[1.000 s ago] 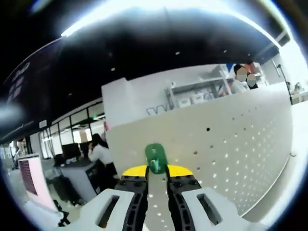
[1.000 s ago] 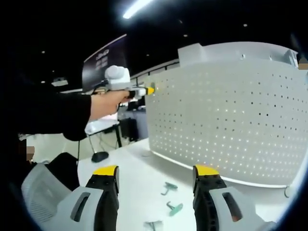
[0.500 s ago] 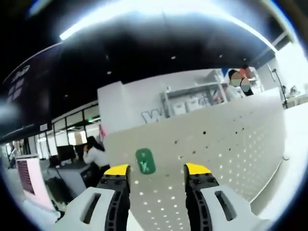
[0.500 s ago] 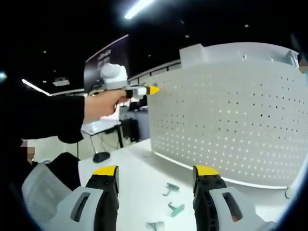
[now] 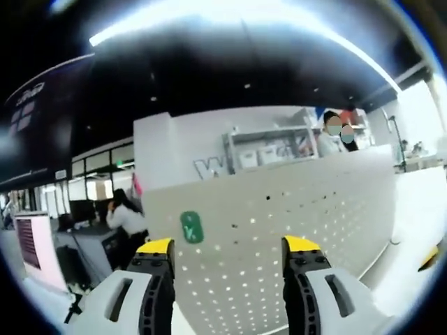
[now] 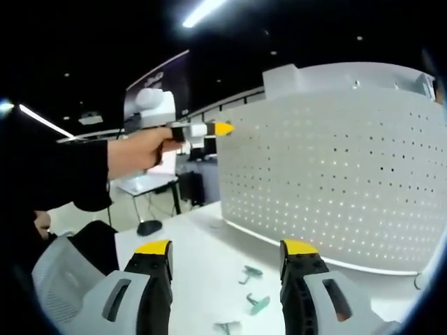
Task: Insert the hook assembly into the mounting plate slot until the hook locks in place.
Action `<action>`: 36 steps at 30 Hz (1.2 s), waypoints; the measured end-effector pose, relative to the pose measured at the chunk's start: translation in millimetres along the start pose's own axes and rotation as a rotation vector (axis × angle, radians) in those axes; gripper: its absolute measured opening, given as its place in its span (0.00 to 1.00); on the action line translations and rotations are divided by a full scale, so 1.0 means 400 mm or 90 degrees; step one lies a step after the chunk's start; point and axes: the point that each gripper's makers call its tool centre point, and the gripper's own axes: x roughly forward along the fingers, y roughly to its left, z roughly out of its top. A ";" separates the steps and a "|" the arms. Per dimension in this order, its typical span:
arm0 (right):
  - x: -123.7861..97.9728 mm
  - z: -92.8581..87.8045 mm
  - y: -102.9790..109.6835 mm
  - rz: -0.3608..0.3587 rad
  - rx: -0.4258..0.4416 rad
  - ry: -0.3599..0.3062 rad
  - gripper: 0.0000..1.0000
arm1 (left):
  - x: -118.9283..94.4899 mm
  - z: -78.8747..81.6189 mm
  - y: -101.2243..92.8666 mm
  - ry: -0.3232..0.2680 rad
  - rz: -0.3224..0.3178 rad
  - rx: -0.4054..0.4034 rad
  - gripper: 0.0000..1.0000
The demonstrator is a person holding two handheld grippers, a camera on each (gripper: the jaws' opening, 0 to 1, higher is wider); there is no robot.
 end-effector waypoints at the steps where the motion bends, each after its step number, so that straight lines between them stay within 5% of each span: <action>1: 0.000 0.000 0.001 0.000 0.000 0.000 0.63 | -0.006 0.002 -0.002 -0.001 -0.002 0.000 0.63; 18: 0.001 -0.005 0.005 0.003 -0.002 0.005 0.63 | -0.173 -0.014 -0.062 -0.004 -0.031 -0.018 0.64; 36: 0.002 -0.006 0.012 0.010 -0.001 0.009 0.63 | -0.308 -0.133 -0.151 0.045 -0.059 -0.047 0.67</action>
